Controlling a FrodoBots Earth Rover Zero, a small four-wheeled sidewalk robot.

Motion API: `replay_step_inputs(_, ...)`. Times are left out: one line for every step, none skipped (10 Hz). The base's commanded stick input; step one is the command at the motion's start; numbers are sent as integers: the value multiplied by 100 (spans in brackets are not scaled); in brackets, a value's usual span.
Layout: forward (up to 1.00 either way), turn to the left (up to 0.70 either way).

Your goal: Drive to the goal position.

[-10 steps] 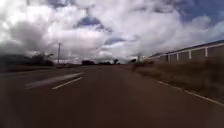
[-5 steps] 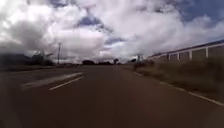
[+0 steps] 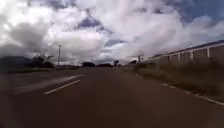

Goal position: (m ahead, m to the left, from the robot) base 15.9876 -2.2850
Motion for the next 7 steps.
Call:
replay_step_inputs(70, 4)
replay_step_inputs(70, 4)
replay_step_inputs(70, 3)
replay_step_inputs(70, -16)
replay_step_inputs(70, -31)
replay_step_inputs(70, -31)
replay_step_inputs(70, -31)
